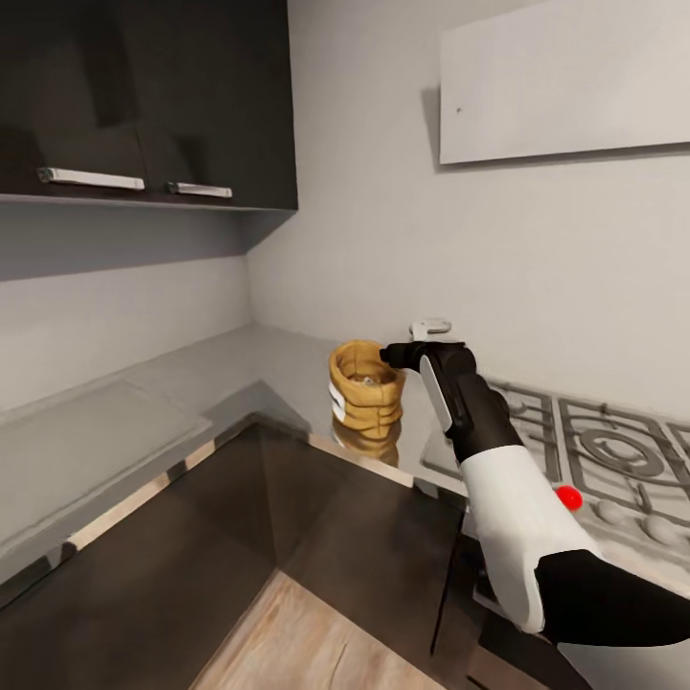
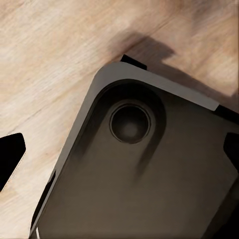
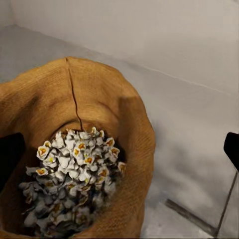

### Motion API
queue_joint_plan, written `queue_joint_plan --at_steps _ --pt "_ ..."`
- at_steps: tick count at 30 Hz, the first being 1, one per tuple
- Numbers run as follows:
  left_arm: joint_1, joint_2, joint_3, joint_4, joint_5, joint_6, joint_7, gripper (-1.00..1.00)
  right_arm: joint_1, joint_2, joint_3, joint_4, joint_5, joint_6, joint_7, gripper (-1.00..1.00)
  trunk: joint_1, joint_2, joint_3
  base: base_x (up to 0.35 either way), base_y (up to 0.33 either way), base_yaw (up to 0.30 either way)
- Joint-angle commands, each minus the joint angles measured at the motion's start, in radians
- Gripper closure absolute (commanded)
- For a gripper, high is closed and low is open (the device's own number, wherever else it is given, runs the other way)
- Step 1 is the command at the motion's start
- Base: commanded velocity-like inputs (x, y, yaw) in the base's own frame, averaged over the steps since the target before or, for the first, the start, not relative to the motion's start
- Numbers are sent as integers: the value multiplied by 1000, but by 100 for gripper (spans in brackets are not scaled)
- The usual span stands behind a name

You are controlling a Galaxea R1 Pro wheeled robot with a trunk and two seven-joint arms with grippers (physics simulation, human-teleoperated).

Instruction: In the kitchen, take the popcorn bag from the countertop, put it into the microwave, and heat it until the popcorn is cooked so the cooked popcorn ends up inside the bag.

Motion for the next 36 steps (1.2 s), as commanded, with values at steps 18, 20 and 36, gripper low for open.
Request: queue_joint_plan --at_steps 18,20,36 --pt "0 -3 9 -2 7 -8 2 -100 -1 0 -3 38 -8 29 -3 -100 1 0 -1 83 10 0" --pt "0 -4 10 -2 9 -8 2 -100 -1 0 -3 43 -8 32 -3 -100 1 0 -1 0 0 0" --pt "0 -5 -1 -2 2 -8 1 -100 -1 0 -33 103 -11 31 -28 -100 1 0 -1 80 0 0"
